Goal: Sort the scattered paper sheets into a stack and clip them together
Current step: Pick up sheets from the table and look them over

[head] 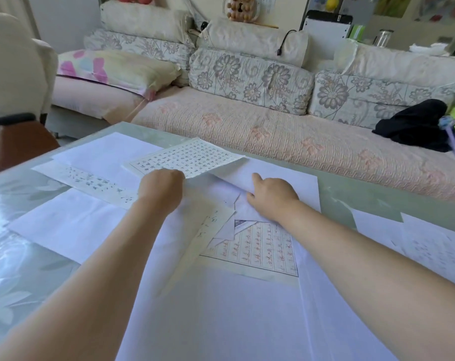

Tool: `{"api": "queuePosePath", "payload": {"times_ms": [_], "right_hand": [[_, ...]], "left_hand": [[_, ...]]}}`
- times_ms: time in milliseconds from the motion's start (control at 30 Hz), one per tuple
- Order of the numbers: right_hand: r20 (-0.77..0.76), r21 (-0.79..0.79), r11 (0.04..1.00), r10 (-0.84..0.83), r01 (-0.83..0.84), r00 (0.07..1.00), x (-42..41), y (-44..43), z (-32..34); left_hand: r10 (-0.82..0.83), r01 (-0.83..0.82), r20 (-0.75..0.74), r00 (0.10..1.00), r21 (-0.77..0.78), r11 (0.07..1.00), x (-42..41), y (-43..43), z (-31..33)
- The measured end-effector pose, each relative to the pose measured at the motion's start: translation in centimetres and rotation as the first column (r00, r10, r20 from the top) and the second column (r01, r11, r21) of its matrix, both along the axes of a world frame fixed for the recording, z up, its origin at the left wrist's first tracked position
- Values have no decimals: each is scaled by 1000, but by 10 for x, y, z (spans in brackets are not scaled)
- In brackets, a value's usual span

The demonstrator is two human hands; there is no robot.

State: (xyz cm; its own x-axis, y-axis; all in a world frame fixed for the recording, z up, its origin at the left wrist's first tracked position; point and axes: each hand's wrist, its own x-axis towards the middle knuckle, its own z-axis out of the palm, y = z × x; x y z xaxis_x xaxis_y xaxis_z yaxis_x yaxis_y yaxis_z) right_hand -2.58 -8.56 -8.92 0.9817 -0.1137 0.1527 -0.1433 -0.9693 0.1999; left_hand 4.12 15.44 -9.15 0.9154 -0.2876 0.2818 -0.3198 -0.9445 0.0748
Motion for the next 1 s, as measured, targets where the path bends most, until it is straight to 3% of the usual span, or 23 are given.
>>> {"api": "queuePosePath", "payload": {"times_ms": [67, 200, 300, 467, 600, 700, 800, 900, 1000], "right_hand": [[-21, -12, 999, 44, -45, 999, -8, 1, 4], [7, 190, 978, 91, -91, 996, -22, -8, 7], [76, 227, 962, 140, -154, 987, -43, -9, 9], [229, 383, 914, 44, -131, 972, -92, -9, 8], [494, 266, 942, 47, -203, 868, -128, -8, 6], [344, 155, 965, 148, -211, 927, -143, -6, 10], [115, 278, 946, 141, -168, 983, -155, -1, 10], [235, 368, 915, 83, -167, 968, -168, 3, 13], [337, 362, 896, 131, -257, 932, -179, 5, 24]], "left_hand": [[5, -2, 44, 999, -74, 997, -4, -1, 5], [-1, 37, 125, 992, -280, 959, -16, -6, 23], [-102, 149, 158, 982, -321, 935, -37, -15, 40], [-378, 322, -111, 919, -340, 884, -93, -38, 50], [-491, 420, -292, 820, -275, 865, -136, -46, 48], [-522, 452, -356, 775, -266, 852, -162, -41, 42], [-554, 414, -406, 727, -385, 825, -181, -28, 37], [-519, 427, -411, 750, -299, 853, -192, -15, 33], [-516, 431, -210, 831, -345, 834, -195, -13, 36]]}}
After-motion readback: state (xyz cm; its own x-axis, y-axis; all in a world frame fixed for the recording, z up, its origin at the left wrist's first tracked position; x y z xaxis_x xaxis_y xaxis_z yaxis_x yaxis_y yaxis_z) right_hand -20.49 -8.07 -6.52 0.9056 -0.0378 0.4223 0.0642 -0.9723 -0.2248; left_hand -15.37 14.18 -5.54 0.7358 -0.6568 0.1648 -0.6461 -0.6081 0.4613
